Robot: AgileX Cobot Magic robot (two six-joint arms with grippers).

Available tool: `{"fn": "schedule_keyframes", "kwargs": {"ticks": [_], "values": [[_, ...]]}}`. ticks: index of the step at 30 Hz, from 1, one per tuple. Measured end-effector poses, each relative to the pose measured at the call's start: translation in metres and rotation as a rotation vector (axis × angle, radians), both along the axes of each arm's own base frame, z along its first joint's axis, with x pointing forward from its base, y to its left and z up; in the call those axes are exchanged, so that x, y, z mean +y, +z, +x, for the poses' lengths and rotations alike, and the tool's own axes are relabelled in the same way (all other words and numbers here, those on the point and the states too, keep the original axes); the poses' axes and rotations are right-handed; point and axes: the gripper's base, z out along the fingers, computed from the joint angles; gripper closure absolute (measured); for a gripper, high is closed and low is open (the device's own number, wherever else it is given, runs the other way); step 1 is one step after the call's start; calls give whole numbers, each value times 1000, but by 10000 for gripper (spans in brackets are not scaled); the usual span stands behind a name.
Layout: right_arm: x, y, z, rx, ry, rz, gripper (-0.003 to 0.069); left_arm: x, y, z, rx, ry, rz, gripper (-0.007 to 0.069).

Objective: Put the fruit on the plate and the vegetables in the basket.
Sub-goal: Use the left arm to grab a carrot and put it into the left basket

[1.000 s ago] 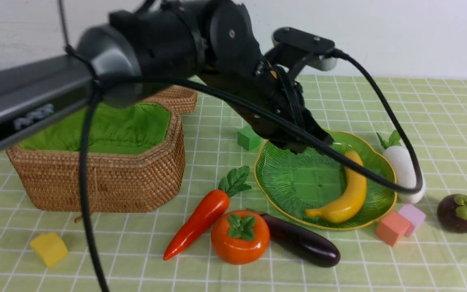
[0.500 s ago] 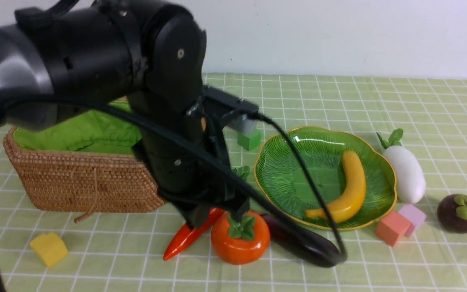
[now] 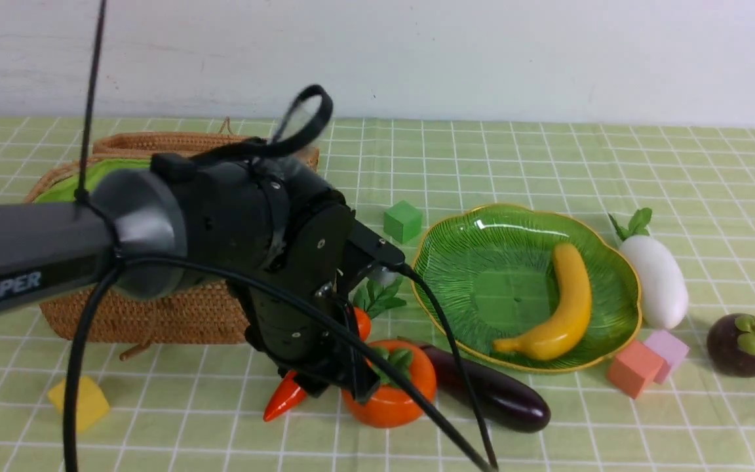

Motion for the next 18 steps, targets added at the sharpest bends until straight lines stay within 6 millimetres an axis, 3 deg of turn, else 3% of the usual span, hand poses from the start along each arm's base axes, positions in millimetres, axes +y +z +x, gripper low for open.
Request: {"fn": "schedule_keyframes", "kwargs": {"ticks": [4,11,18], "values": [[1,0,-1,8,11,2,510,-3,-14,6,0,-6,23,242],[3,0,-3,28,38,23,510,-7,-31,13,-7,-19,29,263],[4,0,-5,44,58,32,508,10,-45,29,18,64,13,282]]}}
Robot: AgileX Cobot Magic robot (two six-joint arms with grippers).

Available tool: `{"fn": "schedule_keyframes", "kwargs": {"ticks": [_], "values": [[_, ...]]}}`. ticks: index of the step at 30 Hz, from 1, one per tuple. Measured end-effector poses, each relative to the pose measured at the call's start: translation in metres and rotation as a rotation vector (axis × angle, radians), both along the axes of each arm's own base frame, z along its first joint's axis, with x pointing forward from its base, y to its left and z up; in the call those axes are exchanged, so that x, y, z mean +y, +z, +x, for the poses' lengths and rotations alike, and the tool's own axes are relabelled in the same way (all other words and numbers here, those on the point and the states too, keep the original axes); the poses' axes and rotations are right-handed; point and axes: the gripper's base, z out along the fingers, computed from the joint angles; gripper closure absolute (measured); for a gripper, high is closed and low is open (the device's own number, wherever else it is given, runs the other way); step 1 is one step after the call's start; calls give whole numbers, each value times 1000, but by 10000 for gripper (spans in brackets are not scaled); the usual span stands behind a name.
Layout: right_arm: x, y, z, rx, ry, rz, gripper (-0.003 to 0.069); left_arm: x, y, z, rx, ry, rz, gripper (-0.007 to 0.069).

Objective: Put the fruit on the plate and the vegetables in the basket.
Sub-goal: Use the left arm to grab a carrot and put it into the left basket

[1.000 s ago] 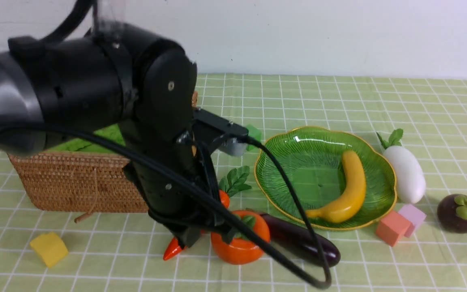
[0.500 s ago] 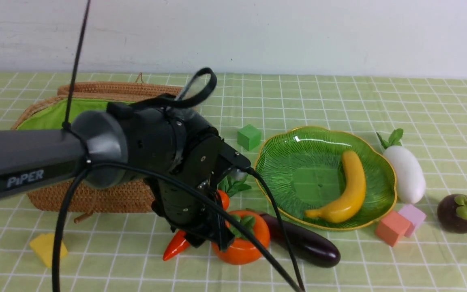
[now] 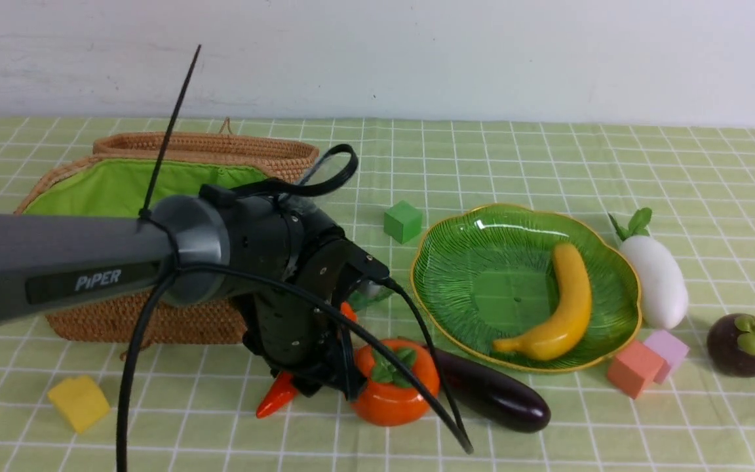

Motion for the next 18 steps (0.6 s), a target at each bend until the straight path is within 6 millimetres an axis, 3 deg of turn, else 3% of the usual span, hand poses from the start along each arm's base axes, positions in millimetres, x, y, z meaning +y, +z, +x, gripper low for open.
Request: {"fn": "schedule_keyframes", "kwargs": {"ticks": [9,14,18], "values": [[0,0,-1,4,6,5,500,-3,-12,0,53,27,-39,288],[0,0,-1,4,6,5,497,-3,-11,0,59,31,-37,366],[0,0,0,2,4,6,497,-3,-9,-1,64,28,-37,365]]}}
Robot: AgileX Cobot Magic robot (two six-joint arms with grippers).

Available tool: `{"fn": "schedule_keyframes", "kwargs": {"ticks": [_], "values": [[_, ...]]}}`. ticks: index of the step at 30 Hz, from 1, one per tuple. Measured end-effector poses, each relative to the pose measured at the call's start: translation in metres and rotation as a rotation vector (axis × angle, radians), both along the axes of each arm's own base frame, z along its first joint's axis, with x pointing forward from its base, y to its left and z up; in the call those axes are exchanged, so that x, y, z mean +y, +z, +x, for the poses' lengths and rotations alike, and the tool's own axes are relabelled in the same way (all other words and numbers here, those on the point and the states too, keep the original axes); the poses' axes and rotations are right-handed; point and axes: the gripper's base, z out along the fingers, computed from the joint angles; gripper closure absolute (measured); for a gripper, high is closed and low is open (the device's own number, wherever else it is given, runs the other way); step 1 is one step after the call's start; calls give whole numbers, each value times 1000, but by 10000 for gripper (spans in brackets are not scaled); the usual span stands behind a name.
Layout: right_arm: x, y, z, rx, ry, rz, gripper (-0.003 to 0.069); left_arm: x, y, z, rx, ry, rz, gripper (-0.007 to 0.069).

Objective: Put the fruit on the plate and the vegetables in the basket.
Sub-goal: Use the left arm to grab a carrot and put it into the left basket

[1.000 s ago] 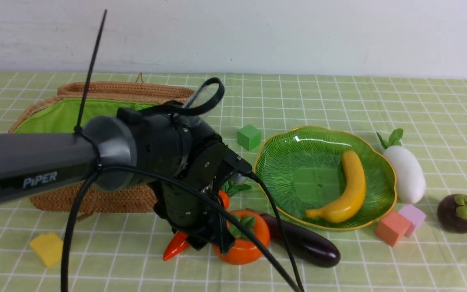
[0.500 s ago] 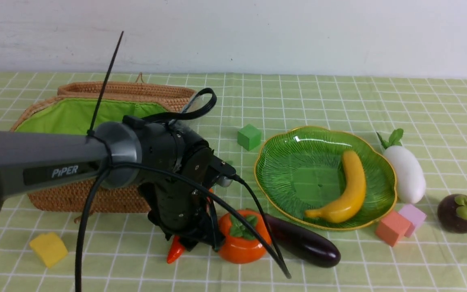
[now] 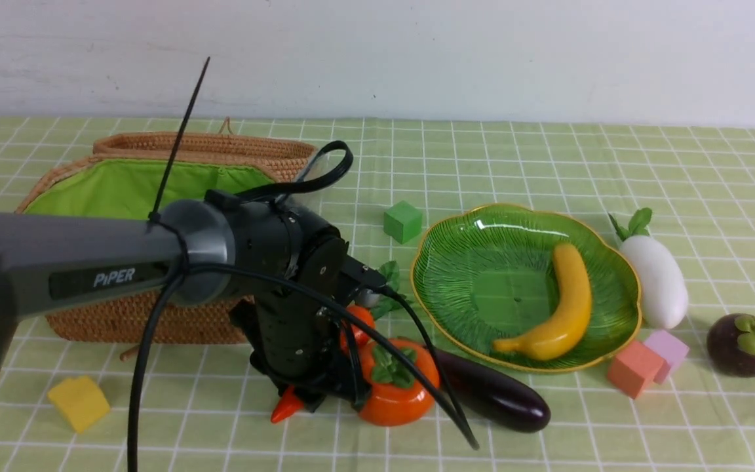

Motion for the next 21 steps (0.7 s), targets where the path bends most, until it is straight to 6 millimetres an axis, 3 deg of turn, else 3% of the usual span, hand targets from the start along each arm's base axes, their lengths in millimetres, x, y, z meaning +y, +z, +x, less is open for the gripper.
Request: {"fn": "schedule_keyframes", "kwargs": {"ticks": [4,12,16,21], "values": [[0,1,1,-8,-5,6,497,-5,25,-11,-25,-32,-24,365],[0,7,6,-69,-46,52,497,-1,127,-49,-265,-115,-169,365],[-2,13,10,-144,-81,83,497,27,168,-52,-465,-145,-133,365],[-4,24,16,-276,-135,128,497,73,178,-27,-579,-100,14,365]]}}
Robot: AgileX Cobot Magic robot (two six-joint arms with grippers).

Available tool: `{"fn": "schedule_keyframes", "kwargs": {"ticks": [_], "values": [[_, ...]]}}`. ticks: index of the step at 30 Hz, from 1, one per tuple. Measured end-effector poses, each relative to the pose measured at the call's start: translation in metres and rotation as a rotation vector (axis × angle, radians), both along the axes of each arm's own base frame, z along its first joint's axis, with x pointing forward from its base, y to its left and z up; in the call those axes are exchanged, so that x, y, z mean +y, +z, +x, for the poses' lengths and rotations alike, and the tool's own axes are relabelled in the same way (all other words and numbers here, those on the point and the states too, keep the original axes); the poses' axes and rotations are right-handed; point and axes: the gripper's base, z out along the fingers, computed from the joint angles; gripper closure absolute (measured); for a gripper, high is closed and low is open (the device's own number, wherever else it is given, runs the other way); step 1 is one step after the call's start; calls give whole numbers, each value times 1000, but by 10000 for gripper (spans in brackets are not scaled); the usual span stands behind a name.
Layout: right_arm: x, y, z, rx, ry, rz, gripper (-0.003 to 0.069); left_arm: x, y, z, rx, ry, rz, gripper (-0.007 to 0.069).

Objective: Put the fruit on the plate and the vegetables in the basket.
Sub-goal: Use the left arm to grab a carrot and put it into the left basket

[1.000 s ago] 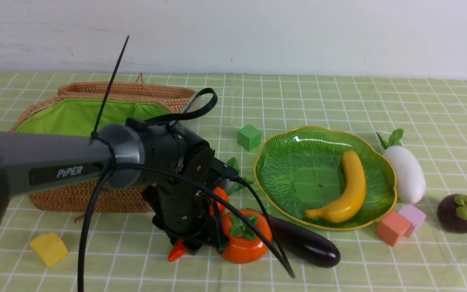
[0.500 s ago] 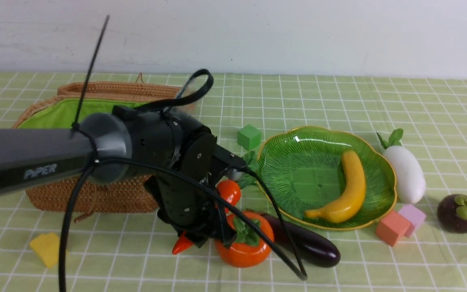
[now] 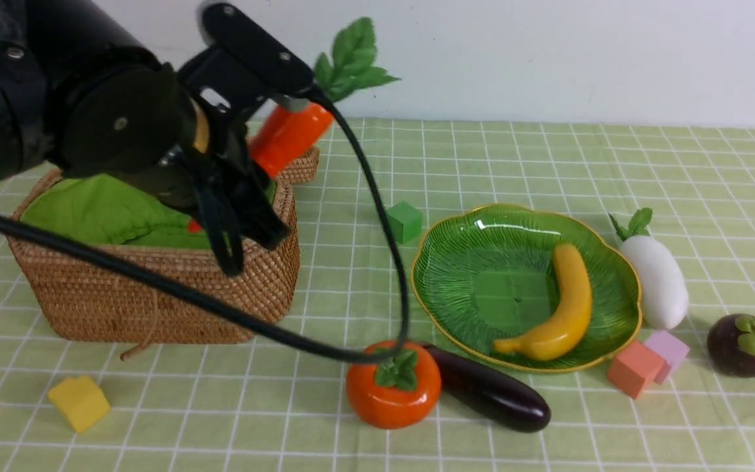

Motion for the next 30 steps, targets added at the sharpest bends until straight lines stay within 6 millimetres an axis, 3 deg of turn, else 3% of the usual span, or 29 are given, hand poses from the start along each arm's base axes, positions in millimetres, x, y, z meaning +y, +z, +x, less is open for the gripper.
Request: {"fn": "schedule_keyframes", "kwargs": {"ticks": [5,13,18,22,27,30], "values": [[-1,5,2,-49,-22,21,497,38,-11,30,-33,24,114,365],[-1,2,1,-33,-10,-2,492,69,-43,59,34,49,217,365],[0,0,0,-16,1,-15,489,81,-51,65,55,80,233,363],[0,0,0,-14,3,-18,487,84,-50,66,49,113,219,254],[0,-1,-1,4,8,-18,482,85,-48,66,33,176,160,39],[0,-2,-1,17,12,-22,479,85,-46,63,38,224,115,-13]]}}
